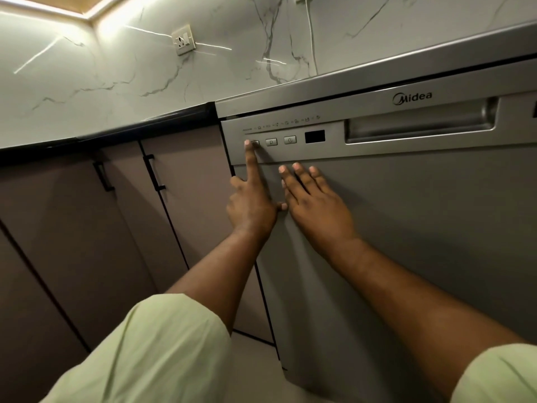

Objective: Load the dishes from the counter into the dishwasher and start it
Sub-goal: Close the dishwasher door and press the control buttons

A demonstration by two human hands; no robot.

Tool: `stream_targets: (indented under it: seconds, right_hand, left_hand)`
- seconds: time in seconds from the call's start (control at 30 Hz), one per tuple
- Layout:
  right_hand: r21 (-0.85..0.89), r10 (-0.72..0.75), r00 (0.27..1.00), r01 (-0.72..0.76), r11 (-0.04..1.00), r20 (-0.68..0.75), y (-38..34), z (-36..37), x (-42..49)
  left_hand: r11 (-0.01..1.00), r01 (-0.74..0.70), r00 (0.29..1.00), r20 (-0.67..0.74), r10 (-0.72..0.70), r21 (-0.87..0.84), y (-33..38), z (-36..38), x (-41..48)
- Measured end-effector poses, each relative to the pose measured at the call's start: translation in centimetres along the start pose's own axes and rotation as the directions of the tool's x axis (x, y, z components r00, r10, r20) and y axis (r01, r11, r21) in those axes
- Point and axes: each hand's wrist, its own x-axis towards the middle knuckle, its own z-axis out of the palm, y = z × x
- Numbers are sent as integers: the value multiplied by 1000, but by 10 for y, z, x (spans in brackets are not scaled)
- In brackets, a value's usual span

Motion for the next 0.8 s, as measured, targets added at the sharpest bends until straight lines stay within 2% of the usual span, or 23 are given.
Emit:
stream_targets:
  seconds: [0.43,0.57,0.67,0.8]
  right_hand:
    - [63,-42,982,30,998,186,1,-19,-3]
    - [60,-24,994,18,998,105,-1,-17,-1]
    - [76,-21,990,10,997,137,-1,-12,-2]
    - [19,16,997,-18,1000,76,-1,1,-3]
  left_hand:
    - [963,-129,991,66,116,238,-9,-4,10]
    - [972,-135,989,90,120,193,-5,5,7]
    - [976,-129,990,84,116,174,-8,10,3]
    - [972,-158,983,119,138,171,-5,9,3]
